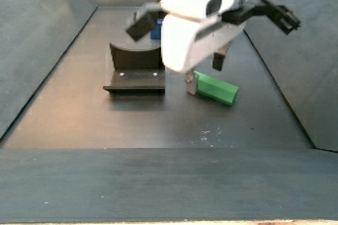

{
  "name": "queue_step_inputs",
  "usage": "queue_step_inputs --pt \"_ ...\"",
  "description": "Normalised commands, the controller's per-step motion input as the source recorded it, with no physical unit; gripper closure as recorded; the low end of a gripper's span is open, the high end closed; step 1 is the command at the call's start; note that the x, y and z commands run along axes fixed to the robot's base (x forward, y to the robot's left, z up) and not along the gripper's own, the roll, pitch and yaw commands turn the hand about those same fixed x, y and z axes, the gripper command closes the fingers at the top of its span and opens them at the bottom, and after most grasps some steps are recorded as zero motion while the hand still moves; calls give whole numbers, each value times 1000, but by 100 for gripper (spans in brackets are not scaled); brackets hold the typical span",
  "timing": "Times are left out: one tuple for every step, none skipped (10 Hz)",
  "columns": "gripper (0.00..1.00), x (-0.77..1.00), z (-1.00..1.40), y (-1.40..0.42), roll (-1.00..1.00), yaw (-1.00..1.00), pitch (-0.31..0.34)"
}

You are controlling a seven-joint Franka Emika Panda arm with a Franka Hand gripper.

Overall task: Pick up the hexagon object. Move up. Place the hexagon object on the fixture. Regrasp the hexagon object. Move to above the board. Insert the hexagon object.
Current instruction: Pick up the hexagon object.

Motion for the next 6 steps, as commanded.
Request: queue_step_inputs --pt "0 -214 -851 160 -46 171 0" --pt "0 -217 -580 197 0 0 59" --pt "0 -309 -480 231 0 0 70" --pt "0 -214 -397 137 -44 0 50" --pt "0 -111 -229 71 -81 -9 21" --pt "0 0 -51 0 -67 -46 0"
